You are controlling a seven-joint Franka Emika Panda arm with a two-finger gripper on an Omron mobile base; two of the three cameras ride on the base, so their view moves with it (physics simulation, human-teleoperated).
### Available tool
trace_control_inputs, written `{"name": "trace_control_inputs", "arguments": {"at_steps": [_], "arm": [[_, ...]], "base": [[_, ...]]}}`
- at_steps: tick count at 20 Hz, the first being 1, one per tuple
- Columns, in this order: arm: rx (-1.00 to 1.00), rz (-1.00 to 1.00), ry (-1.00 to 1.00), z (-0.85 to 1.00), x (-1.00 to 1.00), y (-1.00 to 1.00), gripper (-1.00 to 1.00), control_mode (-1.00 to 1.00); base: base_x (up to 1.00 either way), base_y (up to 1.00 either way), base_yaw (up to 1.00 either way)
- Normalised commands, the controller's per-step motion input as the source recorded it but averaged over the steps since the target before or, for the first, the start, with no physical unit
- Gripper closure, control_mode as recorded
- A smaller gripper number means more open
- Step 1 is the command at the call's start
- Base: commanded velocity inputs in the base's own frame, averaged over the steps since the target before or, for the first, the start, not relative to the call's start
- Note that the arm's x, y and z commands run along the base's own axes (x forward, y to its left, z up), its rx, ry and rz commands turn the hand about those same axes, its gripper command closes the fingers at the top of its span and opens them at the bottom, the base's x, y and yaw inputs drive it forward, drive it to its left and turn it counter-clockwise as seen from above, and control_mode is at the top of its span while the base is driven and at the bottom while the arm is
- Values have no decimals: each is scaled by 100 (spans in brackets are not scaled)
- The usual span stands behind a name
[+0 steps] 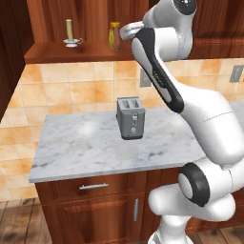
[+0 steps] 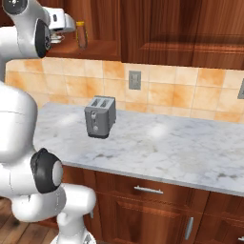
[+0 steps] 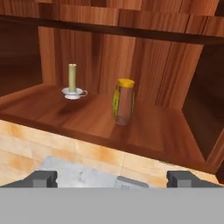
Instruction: Pick the honey bottle and honey bottle from the counter and place them in the cabinets closest to them.
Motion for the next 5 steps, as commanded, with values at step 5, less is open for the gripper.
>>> {"name": "trace_control_inputs", "arguments": {"at_steps": [5], "arm": [[-2, 0, 1, -3, -91, -22, -100, -100]], "base": [[0, 0, 0]]}}
